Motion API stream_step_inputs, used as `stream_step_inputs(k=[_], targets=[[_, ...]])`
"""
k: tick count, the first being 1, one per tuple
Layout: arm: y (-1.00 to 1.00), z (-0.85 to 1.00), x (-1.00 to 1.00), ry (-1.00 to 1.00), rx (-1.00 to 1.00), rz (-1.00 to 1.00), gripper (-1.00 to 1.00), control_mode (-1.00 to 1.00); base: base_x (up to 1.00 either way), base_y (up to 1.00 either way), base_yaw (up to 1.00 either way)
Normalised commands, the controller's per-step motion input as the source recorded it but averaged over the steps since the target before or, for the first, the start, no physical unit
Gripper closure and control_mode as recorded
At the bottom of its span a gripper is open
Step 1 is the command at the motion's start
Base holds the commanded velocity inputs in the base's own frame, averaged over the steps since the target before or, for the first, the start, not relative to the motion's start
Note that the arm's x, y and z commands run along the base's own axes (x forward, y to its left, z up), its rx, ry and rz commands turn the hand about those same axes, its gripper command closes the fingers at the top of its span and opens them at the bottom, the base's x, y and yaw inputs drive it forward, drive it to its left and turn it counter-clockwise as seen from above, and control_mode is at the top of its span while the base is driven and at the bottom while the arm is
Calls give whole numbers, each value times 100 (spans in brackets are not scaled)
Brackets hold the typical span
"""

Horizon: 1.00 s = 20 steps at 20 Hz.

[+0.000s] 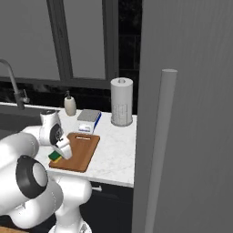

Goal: Pick up the sponge from the counter and clean the cutting board by briefly scrubbing or pressing down on the cutting board. Once finished, release the sponge.

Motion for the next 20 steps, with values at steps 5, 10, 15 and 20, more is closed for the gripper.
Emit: stream_step_inputs(k=[5, 10, 15, 20], targets=[[12, -35, 0, 0, -1, -11, 100, -100, 0, 0, 0], [7, -39, 3, 0, -2, -11, 100, -100, 0, 0, 0], [0, -14, 27, 0, 0, -8, 100, -100, 0, 0, 0], [0, -4, 20, 0, 0, -2, 100, -100, 0, 0, 0]])
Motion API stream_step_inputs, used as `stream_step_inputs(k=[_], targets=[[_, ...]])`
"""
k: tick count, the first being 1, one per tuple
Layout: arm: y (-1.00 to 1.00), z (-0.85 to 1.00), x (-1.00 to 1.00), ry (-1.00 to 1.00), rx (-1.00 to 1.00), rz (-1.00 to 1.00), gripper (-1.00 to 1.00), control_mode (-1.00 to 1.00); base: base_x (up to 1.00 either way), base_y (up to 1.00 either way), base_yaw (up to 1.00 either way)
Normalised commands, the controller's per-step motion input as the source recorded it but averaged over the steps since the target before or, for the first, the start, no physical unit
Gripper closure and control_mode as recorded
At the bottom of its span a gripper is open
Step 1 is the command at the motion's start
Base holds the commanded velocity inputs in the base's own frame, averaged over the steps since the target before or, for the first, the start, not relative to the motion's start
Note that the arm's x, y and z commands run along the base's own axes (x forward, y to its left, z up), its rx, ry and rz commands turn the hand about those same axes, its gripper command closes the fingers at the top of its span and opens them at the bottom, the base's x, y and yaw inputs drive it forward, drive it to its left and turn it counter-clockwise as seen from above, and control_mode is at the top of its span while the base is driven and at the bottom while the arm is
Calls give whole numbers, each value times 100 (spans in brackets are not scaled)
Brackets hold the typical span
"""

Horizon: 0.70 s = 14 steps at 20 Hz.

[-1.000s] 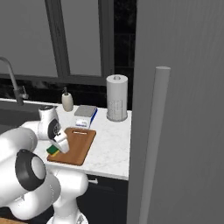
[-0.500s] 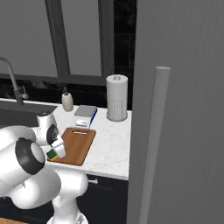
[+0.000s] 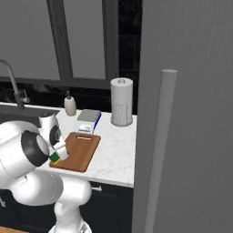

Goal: Pick up the sponge from the counter and clean the cutting board by briefly scrubbing or pressing down on the cutting board. Once finished, release the sponge.

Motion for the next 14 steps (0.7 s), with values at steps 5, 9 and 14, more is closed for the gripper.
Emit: stream_step_inputs(k=[5, 9, 14], targets=[[-5, 0, 14, 1, 0, 0, 100, -100, 0, 0, 0], [-7, 0, 23, 0, 0, 0, 100, -100, 0, 0, 0], [-11, 0, 36, 0, 0, 0, 100, -100, 0, 0, 0]])
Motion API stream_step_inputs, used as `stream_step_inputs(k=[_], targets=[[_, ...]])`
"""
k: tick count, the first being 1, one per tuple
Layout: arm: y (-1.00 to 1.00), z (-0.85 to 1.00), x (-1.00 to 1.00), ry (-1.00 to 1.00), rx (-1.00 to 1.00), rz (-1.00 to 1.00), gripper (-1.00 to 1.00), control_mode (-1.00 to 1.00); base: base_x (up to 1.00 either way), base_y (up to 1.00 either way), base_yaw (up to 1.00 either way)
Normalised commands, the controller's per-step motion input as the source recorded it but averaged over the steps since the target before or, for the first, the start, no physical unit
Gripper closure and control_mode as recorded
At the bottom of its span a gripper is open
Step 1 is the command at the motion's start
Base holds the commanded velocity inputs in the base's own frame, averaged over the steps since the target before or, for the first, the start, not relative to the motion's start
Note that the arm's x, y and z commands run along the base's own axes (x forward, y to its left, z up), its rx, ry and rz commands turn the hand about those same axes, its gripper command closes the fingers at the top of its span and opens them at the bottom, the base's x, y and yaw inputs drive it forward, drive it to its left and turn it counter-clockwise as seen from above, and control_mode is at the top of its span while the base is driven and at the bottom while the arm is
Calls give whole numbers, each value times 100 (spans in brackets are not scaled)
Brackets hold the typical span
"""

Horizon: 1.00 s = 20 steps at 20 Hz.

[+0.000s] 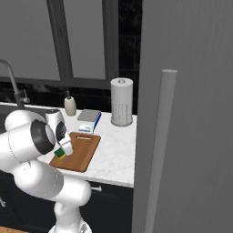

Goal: Pick up the sponge from the counter and clean the cutting board by briefly scrubbing or pressing down on the cutting board. Once finished, release the sponge.

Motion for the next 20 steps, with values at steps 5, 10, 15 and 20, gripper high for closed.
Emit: stream_step_inputs(k=[5, 10, 15, 20], targets=[[-3, -10, 40, 0, 0, 0, 100, -100, 0, 0, 0], [0, -24, 46, -1, 0, -3, 100, -100, 0, 0, 0], [0, -19, 53, 0, 0, -6, 100, -100, 0, 0, 0], [-4, -2, 52, 0, 0, -5, 100, -100, 0, 0, 0]])
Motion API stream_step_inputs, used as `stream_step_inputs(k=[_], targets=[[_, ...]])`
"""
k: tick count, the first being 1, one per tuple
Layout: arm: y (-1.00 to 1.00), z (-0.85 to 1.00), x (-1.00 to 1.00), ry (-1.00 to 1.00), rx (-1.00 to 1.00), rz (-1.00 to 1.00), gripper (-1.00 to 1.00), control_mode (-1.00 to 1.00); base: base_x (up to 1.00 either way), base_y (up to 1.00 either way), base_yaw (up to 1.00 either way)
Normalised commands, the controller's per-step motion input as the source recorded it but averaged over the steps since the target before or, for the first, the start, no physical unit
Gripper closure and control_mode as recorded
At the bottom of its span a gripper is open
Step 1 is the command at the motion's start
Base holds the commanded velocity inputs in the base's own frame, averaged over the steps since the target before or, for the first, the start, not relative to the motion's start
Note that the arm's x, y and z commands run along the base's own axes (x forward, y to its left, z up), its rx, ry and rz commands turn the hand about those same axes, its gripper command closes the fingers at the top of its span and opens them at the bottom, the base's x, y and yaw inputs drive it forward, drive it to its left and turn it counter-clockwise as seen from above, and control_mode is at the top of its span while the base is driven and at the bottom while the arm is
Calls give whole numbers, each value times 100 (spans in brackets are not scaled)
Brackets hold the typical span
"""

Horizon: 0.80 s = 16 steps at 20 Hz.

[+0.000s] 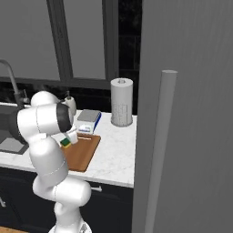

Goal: Pick up the sponge from the counter and clean the cutting board by briefly scrubbing or pressing down on the cutting board. Once finished, release the sponge.

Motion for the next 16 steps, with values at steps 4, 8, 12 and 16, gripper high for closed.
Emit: stream_step_inputs(k=[4, 8, 12, 16], targets=[[-11, -12, 34, 0, 0, -5, 100, -100, 0, 0, 0], [-30, -18, 15, 0, 0, -9, 100, -100, 0, 0, 0], [-49, -11, 1, 0, 0, -10, 100, -100, 0, 0, 0], [-54, -15, 0, 0, 0, -7, 100, -100, 0, 0, 0]])
